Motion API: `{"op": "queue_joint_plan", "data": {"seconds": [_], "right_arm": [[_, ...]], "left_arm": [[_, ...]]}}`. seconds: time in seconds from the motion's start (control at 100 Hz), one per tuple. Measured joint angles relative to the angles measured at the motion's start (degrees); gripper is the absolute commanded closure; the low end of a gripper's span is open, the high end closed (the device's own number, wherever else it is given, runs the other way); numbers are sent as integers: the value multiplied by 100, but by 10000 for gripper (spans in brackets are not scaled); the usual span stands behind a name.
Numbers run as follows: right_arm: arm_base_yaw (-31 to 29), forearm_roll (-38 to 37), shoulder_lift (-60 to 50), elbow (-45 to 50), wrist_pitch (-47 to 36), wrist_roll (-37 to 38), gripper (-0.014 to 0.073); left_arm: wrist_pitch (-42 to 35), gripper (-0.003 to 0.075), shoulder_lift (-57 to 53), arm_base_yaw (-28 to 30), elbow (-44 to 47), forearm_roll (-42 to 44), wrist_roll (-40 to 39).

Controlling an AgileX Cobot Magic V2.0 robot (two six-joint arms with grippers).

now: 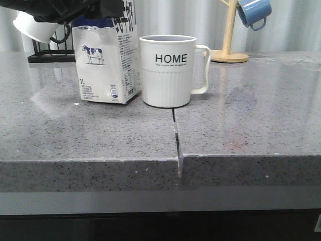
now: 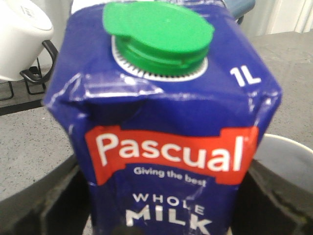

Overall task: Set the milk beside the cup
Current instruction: 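Carry the milk carton with the left gripper beside the HOME mug, then lower the carton, open the left gripper and withdraw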

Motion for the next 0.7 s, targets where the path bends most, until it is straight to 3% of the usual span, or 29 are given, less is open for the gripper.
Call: {"op": "queue_joint_plan", "data": {"seconds": [0.09,0.18,0.57,0.7], "right_arm": [[0,0,0,0,0,0,632],[0,0,0,0,0,0,632],[0,0,0,0,0,0,632],[0,0,0,0,0,0,632]], "left_arm": [[0,117,0,-3,0,0,0],[0,24,0,-3,0,0,0],[219,74,-598,-3,293,11,0],[285,134,-1095,-3,687,22,84]]}}
